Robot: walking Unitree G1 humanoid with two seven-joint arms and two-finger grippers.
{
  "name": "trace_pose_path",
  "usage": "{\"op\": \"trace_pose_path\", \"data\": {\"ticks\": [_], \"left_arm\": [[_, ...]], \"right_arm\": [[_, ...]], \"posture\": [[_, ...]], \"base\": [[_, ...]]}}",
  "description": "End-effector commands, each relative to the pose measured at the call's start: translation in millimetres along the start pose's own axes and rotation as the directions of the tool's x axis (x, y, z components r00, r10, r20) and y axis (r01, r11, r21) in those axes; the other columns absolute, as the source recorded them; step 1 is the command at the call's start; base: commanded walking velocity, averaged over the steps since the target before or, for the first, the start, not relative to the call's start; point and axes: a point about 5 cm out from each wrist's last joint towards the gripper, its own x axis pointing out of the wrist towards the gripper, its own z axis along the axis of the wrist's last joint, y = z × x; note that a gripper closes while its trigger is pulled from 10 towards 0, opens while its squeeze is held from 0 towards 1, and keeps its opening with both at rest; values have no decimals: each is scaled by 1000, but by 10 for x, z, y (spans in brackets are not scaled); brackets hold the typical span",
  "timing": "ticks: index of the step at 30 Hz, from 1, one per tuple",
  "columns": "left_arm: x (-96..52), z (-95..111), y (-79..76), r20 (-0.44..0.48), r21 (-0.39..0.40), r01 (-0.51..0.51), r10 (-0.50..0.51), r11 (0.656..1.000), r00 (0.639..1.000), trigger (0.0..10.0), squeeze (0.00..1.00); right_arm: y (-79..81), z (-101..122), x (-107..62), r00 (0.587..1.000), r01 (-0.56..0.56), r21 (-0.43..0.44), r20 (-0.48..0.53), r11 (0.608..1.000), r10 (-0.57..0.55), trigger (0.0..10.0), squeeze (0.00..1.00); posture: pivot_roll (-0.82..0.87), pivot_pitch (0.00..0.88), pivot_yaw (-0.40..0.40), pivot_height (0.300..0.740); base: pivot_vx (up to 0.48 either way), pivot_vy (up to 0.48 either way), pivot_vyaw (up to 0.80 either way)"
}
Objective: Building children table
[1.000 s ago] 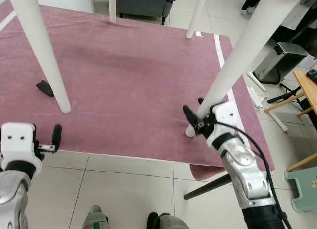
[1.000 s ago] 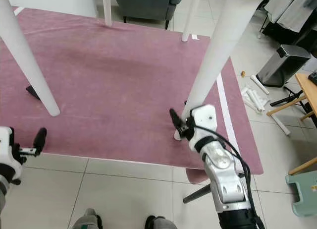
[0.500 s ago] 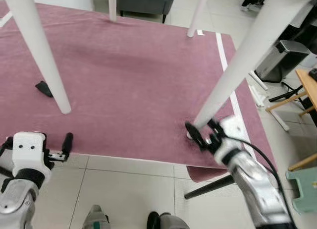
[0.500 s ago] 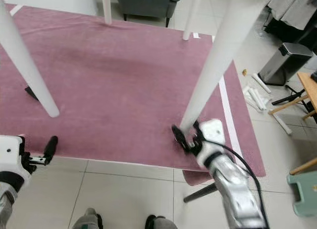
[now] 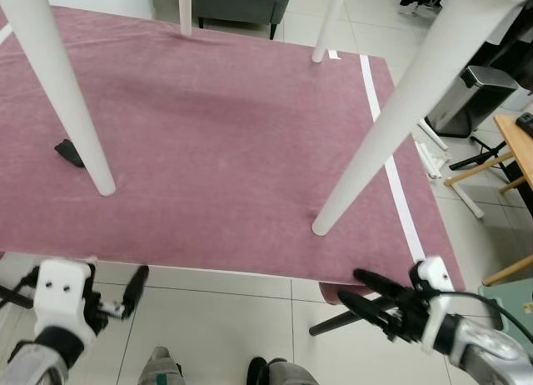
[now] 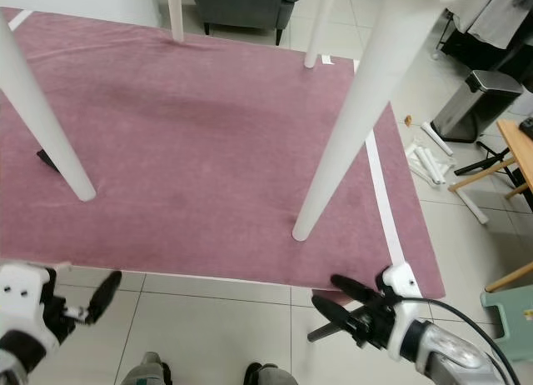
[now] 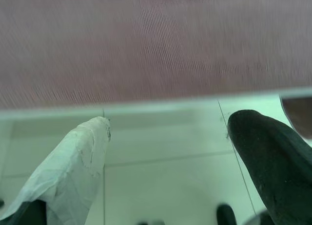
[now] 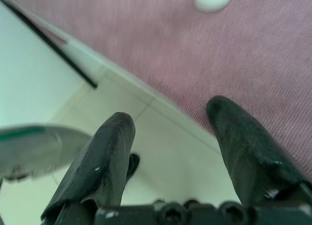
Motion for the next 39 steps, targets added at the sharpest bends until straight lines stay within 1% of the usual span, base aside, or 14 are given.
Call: {"op": "trace_pose_path", "data": {"ticks": [1, 7, 8, 10, 12, 19, 20, 21, 23, 25, 29, 32, 37, 39], "left_arm": [[-31, -184, -176, -60, -23, 334, -335, 942, 940, 10000, 0], [69, -587, -87, -182, -44, 191, -196, 981, 964, 10000, 0], [69, -587, -87, -182, -44, 191, -196, 981, 964, 10000, 0], [153, -827, -50, -252, -39, 100, -106, 994, 962, 10000, 0], [218, -1023, -37, -313, -23, 29, -35, 999, 949, 10000, 0], [270, -1301, -38, -409, 14, -29, 32, 999, 912, 10000, 0], [298, -1479, -52, -464, 36, -49, 60, 998, 884, 10000, 0], [298, -1479, -52, -464, 36, -49, 60, 998, 884, 10000, 0], [339, -1617, -68, -508, 54, -85, 101, 995, 855, 10000, 0], [367, -1649, -79, -511, 61, -94, 112, 994, 852, 10000, 0], [455, -1716, -126, -508, 68, -115, 133, 991, 851, 10000, 0], [486, -1748, -151, -511, 42, -136, 138, 990, 848, 10000, 0], [519, -1786, -166, -507, 35, -146, 143, 989, 850, 10000, 0], [542, -1807, -181, -506, 24, -153, 144, 988, 850, 10000, 0]], "right_arm": [[19, -315, 22, 993, 30, 43, -118, 999, -24, 10000, 0], [29, -652, 230, 975, 133, 102, -190, 986, -112, 10000, 0], [29, -652, 230, 975, 133, 102, -190, 986, -112, 10000, 0], [86, -887, 340, 958, 194, 137, -241, 971, -157, 10000, 0], [91, -1111, 387, 922, 291, 130, -303, 948, -242, 10000, 0], [75, -1378, 433, 841, 439, 118, -402, 891, -361, 10000, 0], [55, -1479, 472, 781, 526, 91, -447, 846, -437, 10000, 0], [55, -1479, 472, 781, 526, 91, -447, 846, -437, 10000, 0], [41, -1508, 533, 726, 588, 43, -468, 808, -504, 10000, 0], [38, -1509, 566, 711, 615, 48, -467, 787, -526, 10000, 0], [20, -1438, 727, 708, 650, 83, -425, 755, -564, 10000, 0], [28, -1384, 829, 741, 628, 130, -401, 767, -539, 10000, 0], [35, -1382, 868, 743, 635, 159, -394, 756, -541, 10000, 0], [97, -1410, 899, 762, 608, 178, -403, 774, -506, 10000, 0]], "posture": [[172, 149, -63, 740], [176, 145, -71, 740], [176, 145, -71, 740], [176, 140, -75, 740], [173, 136, -72, 740], [162, 129, -70, 740], [163, 121, -68, 740], [163, 121, -68, 740], [164, 118, -70, 740], [166, 114, -70, 740], [169, 107, -71, 740], [168, 103, -71, 740], [173, 99, -73, 740], [173, 91, -72, 740]], "base": [[0, 0, 0], [0, 0, 0], [0, 0, 0], [0, 0, 0], [0, 0, 0], [0, 0, 0], [0, 0, 0], [0, 0, 0], [0, 0, 0], [0, 0, 0], [0, 0, 0], [0, 0, 0], [0, 0, 0], [0, 0, 0]]}}
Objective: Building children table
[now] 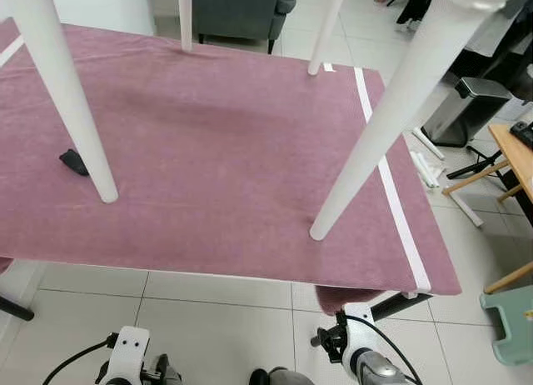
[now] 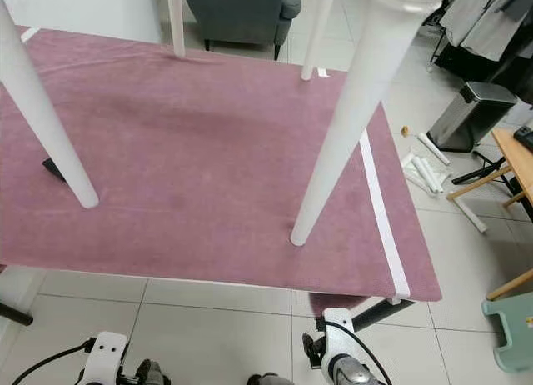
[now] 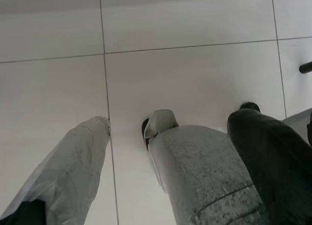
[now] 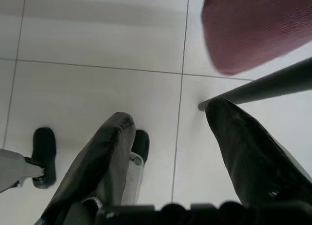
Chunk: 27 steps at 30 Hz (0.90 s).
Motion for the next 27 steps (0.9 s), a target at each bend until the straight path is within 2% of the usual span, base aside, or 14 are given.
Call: {"op": "trace_pose_path", "data": {"ticks": [1, 8, 20, 27], "left_arm": [[-21, -151, -27, -50, -14, -40, 39, 999, 998, 10000, 0], [52, -170, -80, -63, 38, -30, 32, 999, 997, 10000, 0], [86, -186, -89, -72, 58, -52, 56, 997, 996, 10000, 0], [85, -253, -117, -104, 53, -46, 51, 998, 993, 10000, 0]], "right_arm": [[29, -136, -33, 999, -24, 13, -46, 1000, 25, 10000, 0], [115, -237, -41, 995, -51, -10, -87, 999, 50, 10000, 0], [141, -231, -36, 995, -67, -28, -76, 997, 64, 10000, 0], [154, -221, -32, 995, -78, -51, -70, 996, 75, 10000, 0]], "posture": [[173, 91, -72, 740], [172, 82, -61, 740], [179, 89, -64, 740], [179, 94, -67, 740]], "base": [[0, 0, 0], [0, 0, 0], [0, 0, 0], [0, 377, 0]]}}
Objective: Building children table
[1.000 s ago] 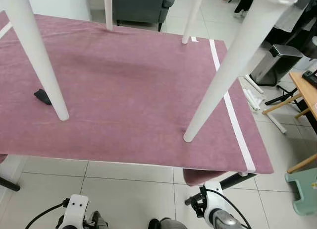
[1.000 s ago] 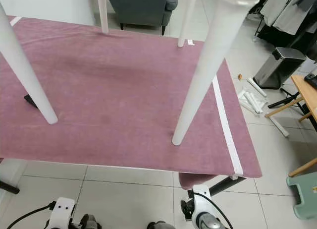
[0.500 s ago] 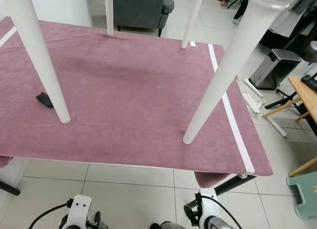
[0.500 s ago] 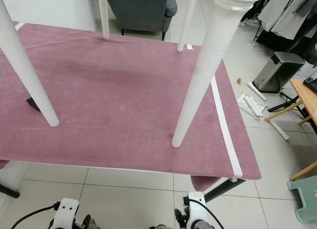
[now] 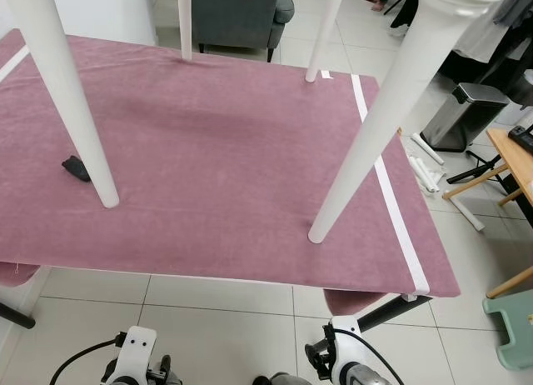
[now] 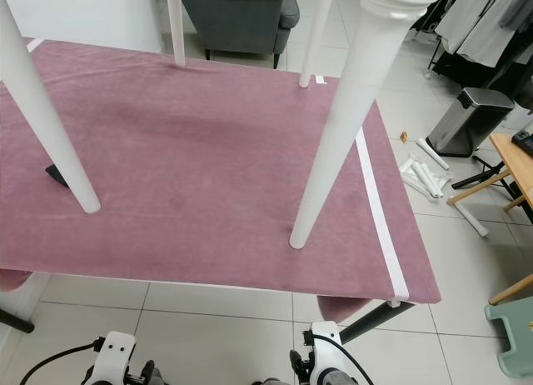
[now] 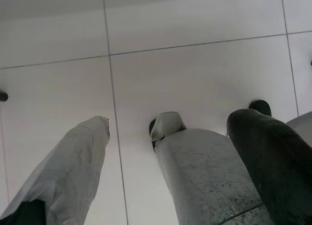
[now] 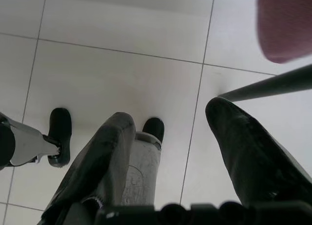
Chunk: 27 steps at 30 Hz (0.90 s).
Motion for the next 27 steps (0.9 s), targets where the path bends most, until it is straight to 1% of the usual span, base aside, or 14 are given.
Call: {"op": "trace_pose_path", "data": {"ticks": [1, 9, 14, 27], "left_arm": [[-53, -181, -45, -67, 1, -41, 41, 999, 997, 10000, 0], [-52, -199, -68, -68, 7, -32, 32, 999, 997, 10000, 0], [-48, -170, -105, -33, 23, 13, -12, 1000, 999, 10000, 0], [-43, -161, -139, -19, 31, 27, -27, 999, 999, 10000, 0]], "right_arm": [[12, -33, -8, 1000, -6, -5, -10, 1000, 5, 10000, 0], [22, -34, -5, 1000, -8, -15, -10, 1000, 8, 10000, 0], [24, -33, -4, 1000, -9, -26, -10, 1000, 9, 10000, 0], [25, -38, -6, 1000, -11, -43, -13, 999, 11, 10000, 0]], "posture": [[179, 94, -67, 740], [178, 96, -69, 740], [177, 99, -72, 740], [178, 102, -75, 740]], "base": [[0, 480, 0], [0, 480, 0], [0, 0, 0], [0, 0, 0]]}}
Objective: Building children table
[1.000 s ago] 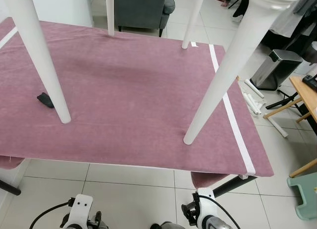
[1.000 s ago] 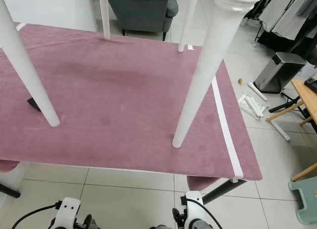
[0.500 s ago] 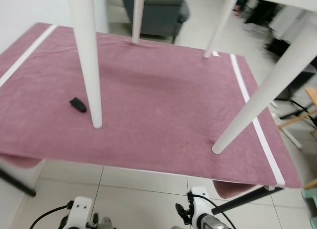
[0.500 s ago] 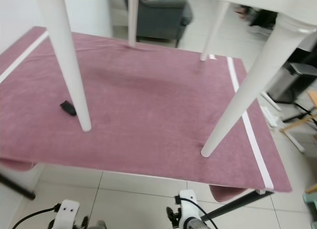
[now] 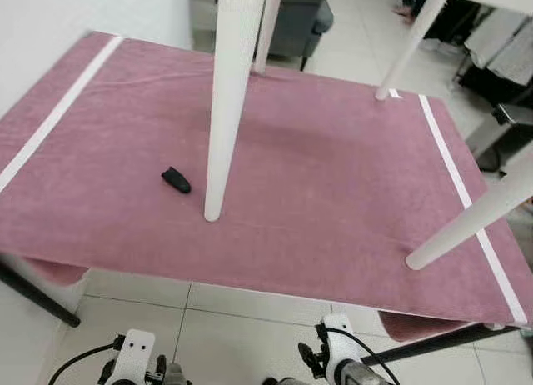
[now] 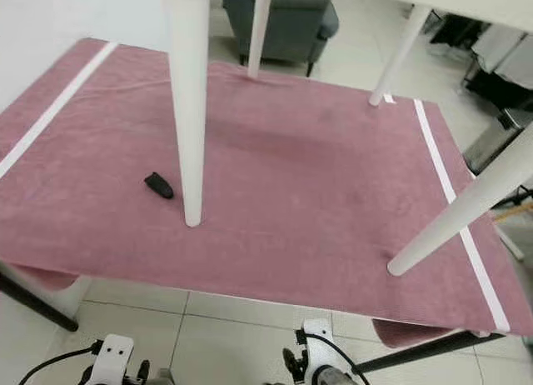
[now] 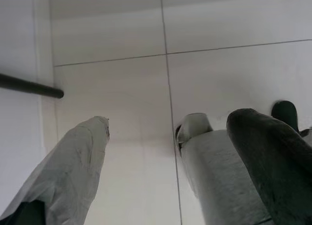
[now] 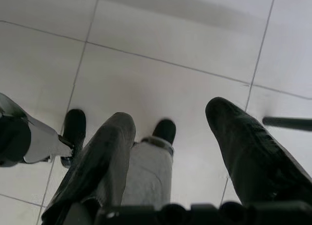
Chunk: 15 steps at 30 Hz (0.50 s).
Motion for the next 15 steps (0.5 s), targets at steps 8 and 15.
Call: {"op": "trace_pose_path", "data": {"ticks": [8, 15], "left_arm": [[-45, -123, -111, -43, 5, 54, -54, 999, 998, 10000, 0], [-45, -118, -109, -36, 4, 52, -52, 999, 998, 10000, 0]], "right_arm": [[-29, -73, -27, 1000, 12, -6, -27, 1000, -12, 10000, 0], [-21, -76, -26, 1000, 11, -9, -28, 1000, -11, 10000, 0]], "posture": [[182, 104, -76, 740], [183, 105, -74, 740]], "base": [[0, 0, 0], [0, 0, 0]]}}
